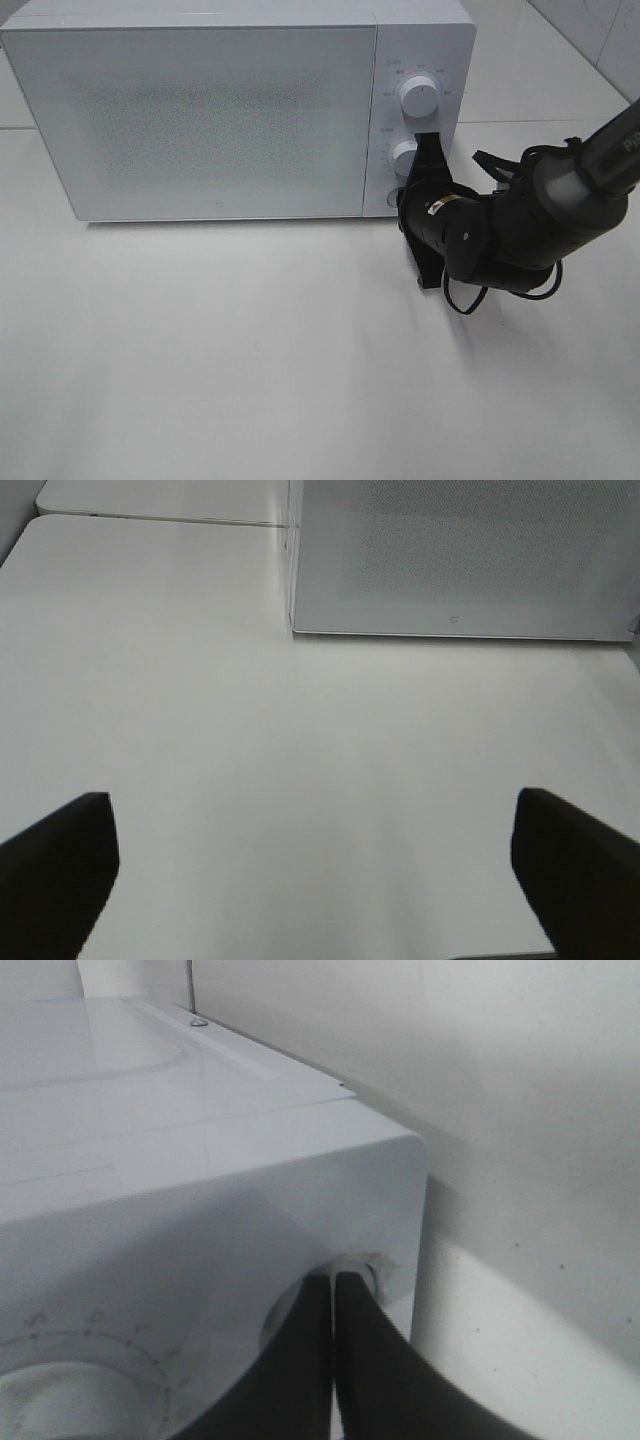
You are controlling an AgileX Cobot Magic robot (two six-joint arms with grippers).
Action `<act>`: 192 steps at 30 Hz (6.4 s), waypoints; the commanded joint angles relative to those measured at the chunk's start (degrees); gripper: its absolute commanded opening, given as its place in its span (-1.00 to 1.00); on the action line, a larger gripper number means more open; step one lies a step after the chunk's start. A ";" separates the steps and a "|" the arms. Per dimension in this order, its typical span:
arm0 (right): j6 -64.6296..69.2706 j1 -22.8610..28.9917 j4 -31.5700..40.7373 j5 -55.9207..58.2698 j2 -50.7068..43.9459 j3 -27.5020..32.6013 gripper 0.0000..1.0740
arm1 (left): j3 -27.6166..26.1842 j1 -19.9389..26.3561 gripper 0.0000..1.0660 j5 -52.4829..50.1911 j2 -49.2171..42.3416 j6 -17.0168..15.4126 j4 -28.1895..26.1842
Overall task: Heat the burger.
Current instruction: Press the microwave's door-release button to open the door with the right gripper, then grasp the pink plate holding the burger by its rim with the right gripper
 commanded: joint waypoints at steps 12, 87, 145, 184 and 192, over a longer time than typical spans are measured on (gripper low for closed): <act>-0.40 -0.17 -0.69 -8.88 -0.97 -2.29 -1.00 | 0.11 0.29 0.88 -0.52 -0.17 0.00 -0.06; -58.84 -0.34 -5.16 45.09 -23.66 2.64 -1.00 | 0.11 0.29 0.88 -0.52 -0.17 0.00 -0.06; -146.73 3.55 -45.44 71.62 -24.98 -16.62 -0.09 | 0.11 0.29 0.88 -0.52 -0.17 0.00 -0.06; -138.60 5.84 -47.04 58.04 -8.37 -28.30 0.59 | 0.11 0.29 0.88 -0.52 -0.17 0.00 -0.06; -137.97 5.84 -47.04 58.33 -3.61 -33.00 0.56 | 0.11 0.29 0.88 -0.52 -0.17 0.00 -0.06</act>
